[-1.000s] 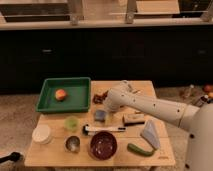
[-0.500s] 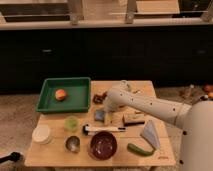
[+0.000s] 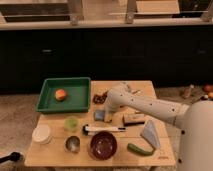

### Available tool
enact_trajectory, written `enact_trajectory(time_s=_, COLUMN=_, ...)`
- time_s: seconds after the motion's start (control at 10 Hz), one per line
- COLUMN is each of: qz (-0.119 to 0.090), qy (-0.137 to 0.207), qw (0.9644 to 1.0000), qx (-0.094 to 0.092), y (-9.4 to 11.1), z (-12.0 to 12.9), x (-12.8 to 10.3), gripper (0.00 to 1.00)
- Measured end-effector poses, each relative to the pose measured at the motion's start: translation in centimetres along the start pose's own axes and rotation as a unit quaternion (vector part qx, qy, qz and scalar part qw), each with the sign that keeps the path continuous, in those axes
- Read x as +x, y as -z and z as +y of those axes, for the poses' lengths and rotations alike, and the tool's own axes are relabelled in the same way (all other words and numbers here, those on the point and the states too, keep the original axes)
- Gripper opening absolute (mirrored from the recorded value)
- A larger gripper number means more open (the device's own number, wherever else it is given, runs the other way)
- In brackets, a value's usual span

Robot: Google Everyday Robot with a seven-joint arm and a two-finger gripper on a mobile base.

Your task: Place sponge in paper cup

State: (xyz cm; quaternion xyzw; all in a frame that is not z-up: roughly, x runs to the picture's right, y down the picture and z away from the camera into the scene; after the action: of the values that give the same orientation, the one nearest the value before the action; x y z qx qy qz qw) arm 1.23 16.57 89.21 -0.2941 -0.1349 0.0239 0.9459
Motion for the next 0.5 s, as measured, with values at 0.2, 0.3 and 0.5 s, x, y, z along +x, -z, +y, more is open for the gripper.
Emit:
enact_trajectory(time_s=0.2, qz=0.0, qy=-0.001, qw=1.0, qx=0.0, y=0.04, z=-0.04, x=0.05, gripper=0.17)
enact_trajectory(time_s=0.3, qz=0.0, qy=-0.001, qw=1.0, qx=0.0, y=0.17, z=-0.06, x=0.15, gripper=0.07)
enact_trajectory(time_s=0.5, qz=-0.001, qy=0.002, qw=1.0, qx=0.003, y=0.73, z=-0.13, x=0.19, gripper=0.0)
